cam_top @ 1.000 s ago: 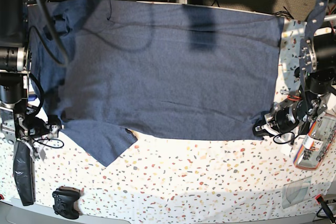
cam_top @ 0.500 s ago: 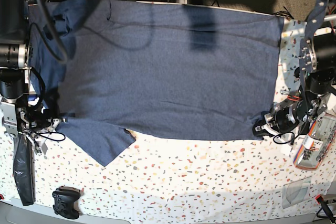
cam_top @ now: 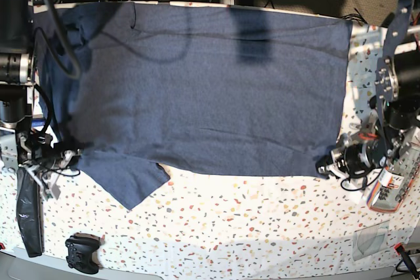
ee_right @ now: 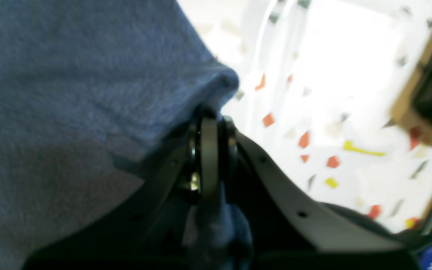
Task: Fold the T-shirt properly
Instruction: 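Grasp the shirt's hem and shoulder corners with both grippers, then lift the grasped edge with both grippers and fold it lengthwise over the shirt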
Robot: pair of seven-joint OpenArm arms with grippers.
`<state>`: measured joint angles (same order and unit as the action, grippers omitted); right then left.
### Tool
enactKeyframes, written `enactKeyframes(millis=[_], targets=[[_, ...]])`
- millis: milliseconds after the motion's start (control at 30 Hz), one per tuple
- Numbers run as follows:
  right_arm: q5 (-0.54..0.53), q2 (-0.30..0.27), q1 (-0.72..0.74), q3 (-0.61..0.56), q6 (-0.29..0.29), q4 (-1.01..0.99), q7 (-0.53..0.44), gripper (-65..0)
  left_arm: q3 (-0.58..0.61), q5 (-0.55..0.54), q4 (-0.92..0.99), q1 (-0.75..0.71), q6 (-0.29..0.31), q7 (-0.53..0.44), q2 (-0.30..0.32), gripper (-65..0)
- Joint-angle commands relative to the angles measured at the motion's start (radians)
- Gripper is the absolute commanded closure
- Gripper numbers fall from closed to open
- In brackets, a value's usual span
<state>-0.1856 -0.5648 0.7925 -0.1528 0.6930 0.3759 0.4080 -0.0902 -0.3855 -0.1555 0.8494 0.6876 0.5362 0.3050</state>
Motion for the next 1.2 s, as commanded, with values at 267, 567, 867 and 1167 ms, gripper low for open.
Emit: enactKeyframes(millis=[267, 567, 867, 1167], targets=[[-0.167, -0.107, 0.035, 0.002, 0.005, 0.092, 0.034, 0.0, -0.001, -0.159, -0.083, 0.045, 0.011, 0.14, 0.002, 0.0], [-0.193, -0.15, 0.035, 0.002, 0.005, 0.097, 0.018, 0.0, -0.001, -0.195, -0.206, 0.042, 0.011, 0.165, -0.063, 0.0], [-0.259, -0.15, 0.035, 0.002, 0.005, 0.146, 0.021, 0.0, -0.001, -0.086, -0.482, -0.088, 0.011, 0.039, -0.063, 0.0], [-0.404, -0.192, -0.093, 0.002, 0.005, 0.29, 0.056, 0.0, -0.003, -0.158, -0.896, -0.4, -0.015, 0.032, 0.003, 0.0]])
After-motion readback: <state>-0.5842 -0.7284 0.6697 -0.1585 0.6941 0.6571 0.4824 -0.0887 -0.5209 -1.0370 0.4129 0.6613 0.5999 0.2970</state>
